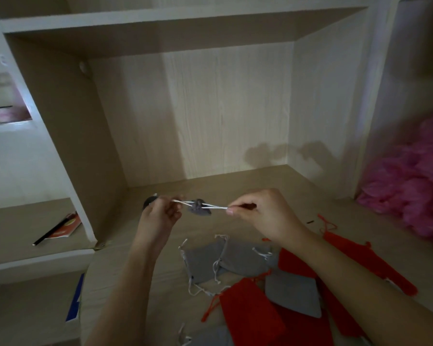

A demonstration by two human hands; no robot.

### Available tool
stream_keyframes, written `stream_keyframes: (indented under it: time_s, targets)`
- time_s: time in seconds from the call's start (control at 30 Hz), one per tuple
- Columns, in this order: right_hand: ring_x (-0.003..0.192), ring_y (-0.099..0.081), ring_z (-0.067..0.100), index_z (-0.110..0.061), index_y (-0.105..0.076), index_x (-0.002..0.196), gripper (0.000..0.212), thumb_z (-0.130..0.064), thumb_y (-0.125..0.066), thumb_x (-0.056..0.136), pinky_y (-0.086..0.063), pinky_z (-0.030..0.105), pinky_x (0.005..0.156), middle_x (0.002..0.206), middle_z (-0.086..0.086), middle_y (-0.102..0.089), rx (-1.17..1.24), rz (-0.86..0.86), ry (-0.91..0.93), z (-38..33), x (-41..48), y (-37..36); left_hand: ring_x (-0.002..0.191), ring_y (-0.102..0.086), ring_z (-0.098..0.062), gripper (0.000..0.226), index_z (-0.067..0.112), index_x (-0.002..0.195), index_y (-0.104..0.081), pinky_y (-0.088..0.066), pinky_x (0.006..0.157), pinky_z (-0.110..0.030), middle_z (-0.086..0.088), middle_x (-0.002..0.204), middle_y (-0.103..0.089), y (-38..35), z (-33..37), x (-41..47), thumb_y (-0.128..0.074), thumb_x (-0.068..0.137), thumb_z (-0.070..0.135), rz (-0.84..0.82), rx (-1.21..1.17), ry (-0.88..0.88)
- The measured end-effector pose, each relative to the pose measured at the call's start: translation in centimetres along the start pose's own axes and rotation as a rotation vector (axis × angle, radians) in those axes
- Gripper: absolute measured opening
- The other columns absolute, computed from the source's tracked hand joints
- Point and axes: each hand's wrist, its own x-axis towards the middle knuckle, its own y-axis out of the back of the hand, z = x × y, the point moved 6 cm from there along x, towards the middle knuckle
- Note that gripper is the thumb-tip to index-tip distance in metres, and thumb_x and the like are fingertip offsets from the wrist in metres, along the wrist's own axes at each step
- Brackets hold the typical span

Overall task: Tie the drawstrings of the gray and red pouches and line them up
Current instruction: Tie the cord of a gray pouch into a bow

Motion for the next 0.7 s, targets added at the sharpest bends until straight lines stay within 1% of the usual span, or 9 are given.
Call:
stream_keyframes:
  time_s: [0.1,0.17,0.23,0.3,0.33,0.43,0.5,0.57,0.7]
  targets:
    - [0.061,-0.054,0.001,-0.019,-0.075,0.077,0.002,-0.020,-0.076,0.077,-0.040,0.014,0.057,0.068,-0.004,-0.068,0.186,0.059,-0.056,0.1,0.2,0.1,0.040,-0.041,-0.003,0.038,0.010,0.063,-0.050,-0.038,0.050,-0.014,0.003,0.047,-0.045,-0.6,0.1,-0.1,-0.031,0.095,0.011,-0.048,-0.208,0.089]
    - [0.066,-0.056,0.007,-0.018,-0.071,0.077,0.005,-0.020,-0.075,0.079,-0.044,0.022,0.063,0.073,0.001,-0.068,0.269,0.039,-0.060,0.2,0.3,-0.1,0.037,-0.034,-0.002,0.040,0.014,0.058,-0.046,-0.032,0.046,-0.015,0.007,0.042,-0.037,-1.0,-0.1,-0.4,-0.035,0.096,0.017,-0.096,-0.136,0.104]
    - [0.070,-0.056,0.007,-0.014,-0.067,0.079,0.007,-0.019,-0.070,0.084,-0.044,0.023,0.067,0.076,0.001,-0.066,0.324,0.001,-0.063,0.2,0.3,-0.6,0.038,-0.034,0.000,0.033,0.016,0.059,-0.050,-0.031,0.041,-0.011,0.008,0.047,-0.042,-1.9,-0.3,-0.9,-0.052,0.091,0.025,-0.193,-0.081,0.105]
    - [0.071,-0.056,0.002,-0.014,-0.064,0.081,0.007,-0.016,-0.065,0.088,-0.044,0.017,0.069,0.076,-0.006,-0.063,0.352,-0.012,-0.060,0.1,0.3,-0.9,0.041,-0.041,0.001,0.025,0.016,0.060,-0.061,-0.035,0.041,-0.009,0.007,0.054,-0.051,-3.0,-0.7,-1.6,-0.081,0.064,0.032,-0.316,-0.087,0.154]
    - [0.073,-0.057,0.000,-0.016,-0.063,0.082,0.007,-0.016,-0.064,0.088,-0.044,0.016,0.071,0.078,-0.009,-0.062,0.344,-0.013,-0.049,0.0,0.3,-0.9,0.043,-0.045,0.000,0.033,0.014,0.061,-0.067,-0.039,0.042,-0.009,0.005,0.057,-0.055,-3.5,-0.9,-1.9,-0.090,0.048,0.033,-0.374,-0.099,0.185]
    - [0.089,-0.061,0.007,-0.015,-0.063,0.088,0.003,-0.016,-0.062,0.090,-0.051,0.027,0.082,0.090,-0.005,-0.064,0.313,-0.031,0.000,-0.2,0.2,-1.1,0.048,-0.053,-0.003,0.058,0.007,0.076,-0.075,-0.047,0.047,-0.012,-0.002,0.063,-0.062,-3.8,-1.6,-2.2,-0.098,0.026,0.029,-0.439,-0.096,0.246]
    - [0.099,-0.061,0.011,-0.017,-0.063,0.090,0.003,-0.015,-0.061,0.091,-0.051,0.034,0.089,0.100,-0.003,-0.065,0.338,-0.040,0.023,-0.4,0.1,-1.1,0.049,-0.055,-0.003,0.064,0.004,0.082,-0.074,-0.048,0.048,-0.012,-0.004,0.065,-0.065,-4.3,-1.7,-2.7,-0.098,0.027,0.028,-0.468,-0.057,0.279]
    - [0.103,-0.061,0.012,-0.020,-0.062,0.089,0.006,-0.016,-0.060,0.092,-0.051,0.035,0.090,0.105,-0.004,-0.067,0.358,-0.056,0.029,-0.6,0.0,-1.3,0.049,-0.055,-0.002,0.056,0.005,0.076,-0.075,-0.047,0.048,-0.011,-0.003,0.065,-0.066,-4.6,-1.9,-3.0,-0.096,0.033,0.032,-0.506,0.016,0.282]
    - [0.090,-0.066,0.015,-0.015,-0.063,0.089,0.005,-0.015,-0.059,0.092,-0.054,0.038,0.085,0.095,-0.002,-0.070,0.333,-0.082,0.011,-0.5,-0.2,-1.9,0.048,-0.054,-0.002,0.030,0.005,0.075,-0.072,-0.047,0.048,-0.011,-0.003,0.062,-0.064,-5.2,-2.2,-3.5,-0.087,0.056,0.024,-0.536,0.063,0.260]
